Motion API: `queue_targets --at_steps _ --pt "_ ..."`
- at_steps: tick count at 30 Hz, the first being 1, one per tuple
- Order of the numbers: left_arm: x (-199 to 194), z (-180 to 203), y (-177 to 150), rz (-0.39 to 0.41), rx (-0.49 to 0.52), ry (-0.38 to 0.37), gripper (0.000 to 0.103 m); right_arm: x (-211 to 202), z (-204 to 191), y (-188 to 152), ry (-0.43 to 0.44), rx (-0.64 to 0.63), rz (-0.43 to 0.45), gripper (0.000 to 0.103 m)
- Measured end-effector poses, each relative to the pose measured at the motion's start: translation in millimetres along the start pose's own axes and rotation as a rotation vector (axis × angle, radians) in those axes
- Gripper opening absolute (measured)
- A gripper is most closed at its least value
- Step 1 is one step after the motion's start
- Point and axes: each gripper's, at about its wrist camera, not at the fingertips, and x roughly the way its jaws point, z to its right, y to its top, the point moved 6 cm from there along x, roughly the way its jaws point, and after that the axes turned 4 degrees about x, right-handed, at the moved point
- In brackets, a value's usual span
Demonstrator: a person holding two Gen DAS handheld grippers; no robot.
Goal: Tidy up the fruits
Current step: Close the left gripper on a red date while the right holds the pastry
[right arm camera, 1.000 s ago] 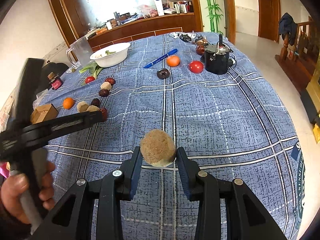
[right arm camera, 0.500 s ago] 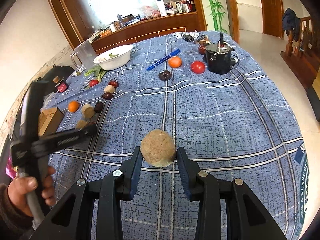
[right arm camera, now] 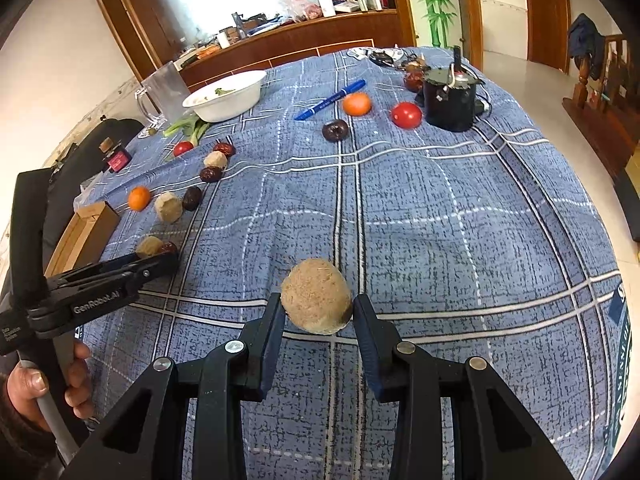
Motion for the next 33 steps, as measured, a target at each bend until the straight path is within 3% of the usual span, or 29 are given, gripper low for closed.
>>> queue_targets --at_steps 5,8,17,21,33 --pt "-9.0 0.2 -14.3 -0.028 0.023 -0.035 0.051 -3.6 2.9 -0.9 -0.009 0.009 0.007 0.038" --pt "-16.4 1.0 -22.9 -0.041 -0.005 -0.094 0.051 -3.9 2.8 -0.7 -0.01 0.009 0.008 0.038" --pt "-4.9 17.2 -8.2 -0.008 -0.019 -0.052 0.051 -3.5 -0.5 0.9 -0.009 0.01 0.008 0.038" --pt "1.4 19.7 1.6 0.001 -0.014 -0.048 0.026 -4.7 -1.1 1.0 -0.001 0.011 0.005 0.038" --pt "-21.4 12.3 -25.5 -0.004 -0.001 -0.056 0.025 -14.9 -8.3 -1.5 -0.013 -0.028 0.032 0.038"
